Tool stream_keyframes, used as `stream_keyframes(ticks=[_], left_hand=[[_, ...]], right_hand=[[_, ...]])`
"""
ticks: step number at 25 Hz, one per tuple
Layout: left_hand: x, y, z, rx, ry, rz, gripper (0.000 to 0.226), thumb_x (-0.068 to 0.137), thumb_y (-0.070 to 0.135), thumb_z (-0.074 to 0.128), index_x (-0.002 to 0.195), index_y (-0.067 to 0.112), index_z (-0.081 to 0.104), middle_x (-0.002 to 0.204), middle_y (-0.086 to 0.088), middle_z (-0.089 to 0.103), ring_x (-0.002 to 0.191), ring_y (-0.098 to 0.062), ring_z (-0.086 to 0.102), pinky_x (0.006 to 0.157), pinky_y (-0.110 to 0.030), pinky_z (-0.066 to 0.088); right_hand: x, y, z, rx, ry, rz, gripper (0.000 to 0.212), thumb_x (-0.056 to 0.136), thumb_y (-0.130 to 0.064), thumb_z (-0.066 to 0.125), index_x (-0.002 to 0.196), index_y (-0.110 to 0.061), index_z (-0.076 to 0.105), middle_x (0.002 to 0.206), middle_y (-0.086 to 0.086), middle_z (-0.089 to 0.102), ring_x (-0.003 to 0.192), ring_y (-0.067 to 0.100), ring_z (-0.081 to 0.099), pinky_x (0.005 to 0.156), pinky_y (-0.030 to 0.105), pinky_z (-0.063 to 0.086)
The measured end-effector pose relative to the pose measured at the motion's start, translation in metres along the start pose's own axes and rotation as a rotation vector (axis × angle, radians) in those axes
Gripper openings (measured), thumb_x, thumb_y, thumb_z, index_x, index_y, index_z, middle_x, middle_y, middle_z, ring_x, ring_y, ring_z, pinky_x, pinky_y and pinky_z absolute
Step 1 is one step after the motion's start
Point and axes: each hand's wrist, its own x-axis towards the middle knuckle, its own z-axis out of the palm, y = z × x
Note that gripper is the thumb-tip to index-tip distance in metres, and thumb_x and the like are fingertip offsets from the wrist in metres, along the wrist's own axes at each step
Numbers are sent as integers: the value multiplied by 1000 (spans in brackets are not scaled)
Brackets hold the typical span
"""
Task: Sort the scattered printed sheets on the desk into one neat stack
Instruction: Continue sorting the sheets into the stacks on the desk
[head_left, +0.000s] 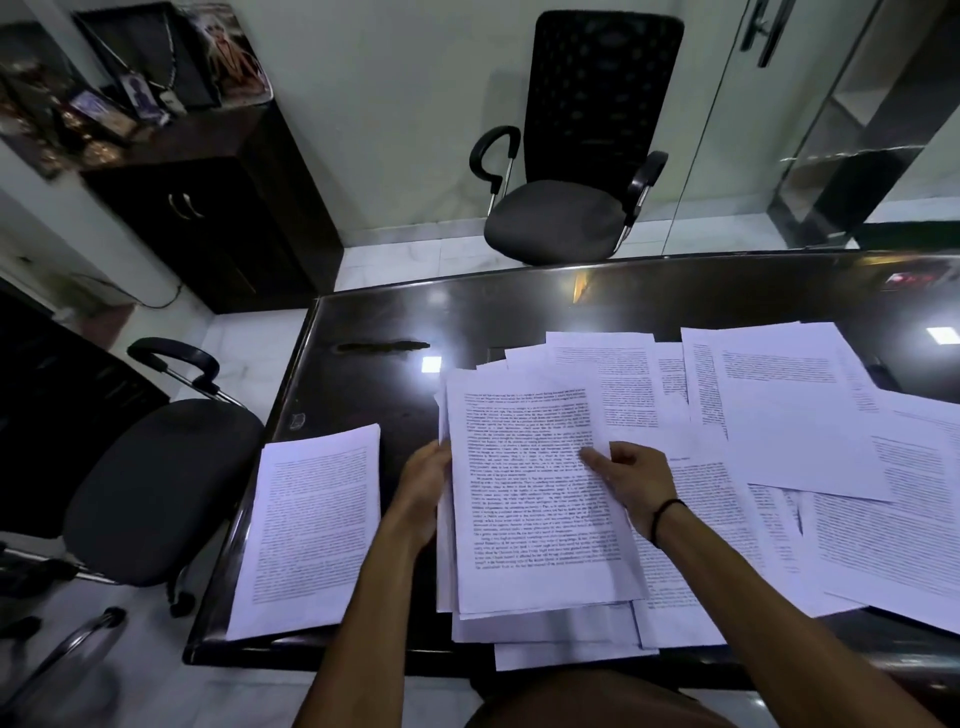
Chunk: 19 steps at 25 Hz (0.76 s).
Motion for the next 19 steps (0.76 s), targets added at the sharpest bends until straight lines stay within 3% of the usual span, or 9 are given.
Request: stream_keyframes(ticks=[3, 6, 8, 11, 13, 15, 17, 19], left_hand=[[3, -7, 0, -53, -30, -29, 35, 104, 43, 50, 118, 20, 73, 112, -2, 77, 101, -21, 75, 88, -39, 59], [11, -16, -6, 25, 33, 7, 20, 97, 24, 67, 117, 20, 71, 116, -5, 76, 98, -24, 76, 91, -49, 59], [13, -18, -11, -1, 64, -23, 21, 95, 18, 69, 115, 13, 71, 113, -9, 77, 96, -28, 76, 87, -49, 61], [15, -16, -21, -46, 81, -10, 21, 96, 16, 69, 114, 8, 71, 109, -10, 78, 94, -29, 76, 79, -41, 62], [18, -15, -36, -81, 141, 14, 19, 96, 17, 68, 113, 9, 72, 108, -11, 77, 93, -30, 76, 77, -39, 61], [21, -14, -55, -99, 216, 26, 17, 98, 19, 66, 112, 12, 71, 109, -9, 77, 95, -30, 75, 80, -38, 60], [20, -10, -73, -103, 253, 37, 16, 101, 19, 62, 114, 16, 70, 110, -5, 76, 98, -28, 73, 84, -39, 59], [22, -7, -83, -98, 262, 52, 18, 102, 21, 58, 117, 18, 68, 113, -4, 75, 103, -29, 71, 90, -45, 57]], right_hand=[[3, 3, -2, -8, 29, -6, 32, 77, -32, 83, 62, -8, 70, 62, 5, 66, 62, 21, 60, 62, 37, 51], [3, -6, -2, 32, -50, -43, 18, 91, -24, 70, 81, -10, 77, 84, 10, 77, 80, 26, 71, 76, 42, 59], [1, -15, -2, 17, -112, -65, 19, 97, -20, 61, 89, -12, 76, 82, 3, 77, 76, 17, 71, 70, 31, 59], [4, -19, -3, -31, -109, -112, 30, 100, -22, 57, 86, -1, 73, 66, -1, 65, 51, 7, 51, 47, 19, 42], [11, -24, -14, 30, -1, -117, 29, 100, -21, 57, 84, -2, 71, 68, 4, 61, 51, 7, 49, 47, 20, 42], [19, -33, -35, 123, 100, -120, 22, 100, -21, 57, 84, -12, 70, 80, 3, 68, 63, 11, 60, 60, 24, 51], [24, -40, -57, 186, 68, -90, 17, 95, -32, 62, 92, -18, 70, 97, 5, 72, 81, 20, 67, 76, 32, 56], [30, -40, -70, 200, -20, -71, 57, 65, -64, 79, 99, -19, 70, 100, 1, 76, 88, 22, 72, 78, 34, 61]])
